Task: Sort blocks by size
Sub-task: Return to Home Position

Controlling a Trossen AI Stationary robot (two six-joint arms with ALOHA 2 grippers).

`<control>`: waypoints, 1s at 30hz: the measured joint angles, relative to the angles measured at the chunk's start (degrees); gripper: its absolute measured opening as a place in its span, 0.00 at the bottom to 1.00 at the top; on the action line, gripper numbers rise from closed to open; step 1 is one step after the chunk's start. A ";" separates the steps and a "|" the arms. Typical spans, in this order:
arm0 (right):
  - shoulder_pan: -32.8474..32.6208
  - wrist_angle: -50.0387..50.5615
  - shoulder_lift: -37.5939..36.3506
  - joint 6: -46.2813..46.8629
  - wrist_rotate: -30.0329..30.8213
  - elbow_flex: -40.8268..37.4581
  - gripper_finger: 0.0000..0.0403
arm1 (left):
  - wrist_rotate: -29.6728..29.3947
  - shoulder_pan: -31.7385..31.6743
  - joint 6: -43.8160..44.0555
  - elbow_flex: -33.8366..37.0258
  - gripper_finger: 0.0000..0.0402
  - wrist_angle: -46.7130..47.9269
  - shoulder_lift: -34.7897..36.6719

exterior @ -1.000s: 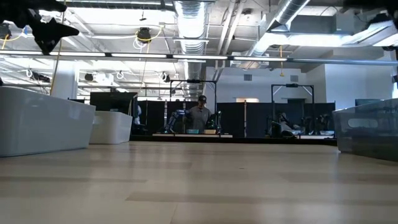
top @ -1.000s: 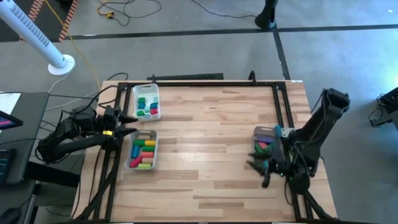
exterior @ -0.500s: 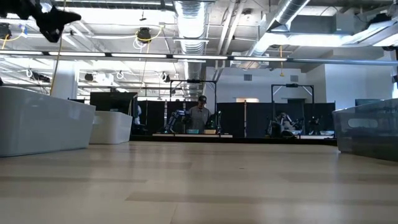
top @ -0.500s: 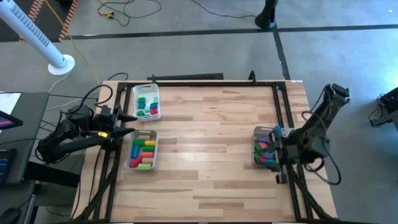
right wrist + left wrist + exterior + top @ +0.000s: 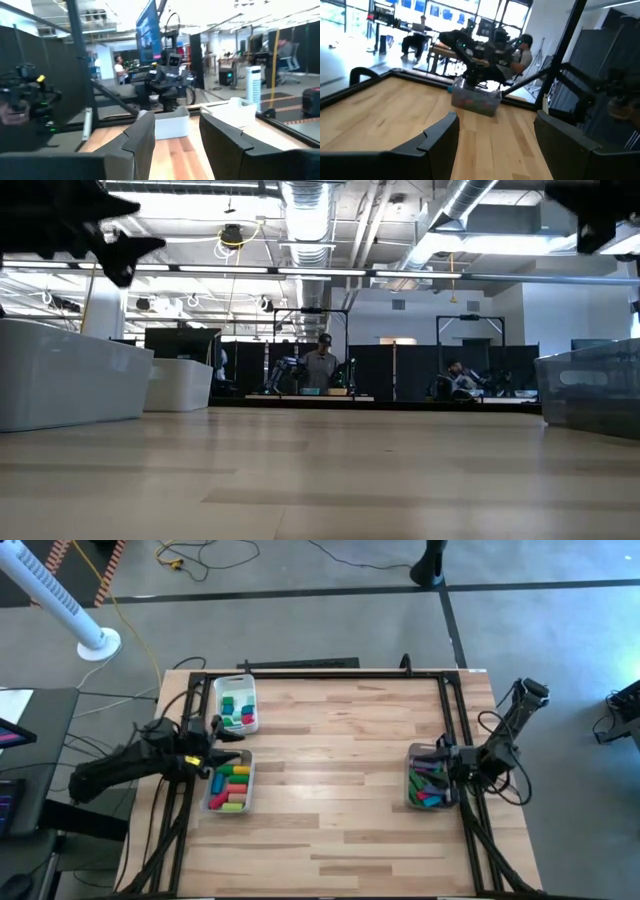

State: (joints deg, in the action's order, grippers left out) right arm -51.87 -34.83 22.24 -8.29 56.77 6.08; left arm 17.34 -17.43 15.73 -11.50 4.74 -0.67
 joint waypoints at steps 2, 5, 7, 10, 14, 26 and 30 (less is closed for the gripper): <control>0.67 -2.54 -3.00 -1.97 -0.04 -3.54 0.46 | 0.48 0.01 -0.04 3.07 0.61 -4.08 -0.02; 1.47 -1.36 -7.78 -2.94 0.00 -5.57 0.46 | 1.35 0.01 -0.43 6.00 0.61 -8.54 -0.02; 1.83 2.67 -10.51 -2.39 0.01 -5.56 0.46 | 2.94 0.02 -1.19 6.73 0.61 -9.87 0.00; 1.83 6.86 -14.76 -2.28 0.11 -5.56 0.46 | 5.12 0.02 -2.69 6.77 0.61 -9.81 0.00; 2.24 10.56 -19.68 -2.25 0.24 -5.56 0.46 | 7.37 0.02 -4.89 6.79 0.61 -9.57 0.00; 2.62 13.87 -21.92 3.76 0.26 -5.61 0.46 | 15.47 0.02 -7.96 6.62 0.61 -0.99 0.00; 2.62 13.86 -21.92 3.80 0.26 -5.61 0.46 | 13.72 0.00 -8.29 6.73 0.61 -2.06 0.00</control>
State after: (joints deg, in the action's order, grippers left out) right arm -49.25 -20.97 0.32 -4.49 57.04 0.47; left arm 31.07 -17.43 7.44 -4.78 2.67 -0.67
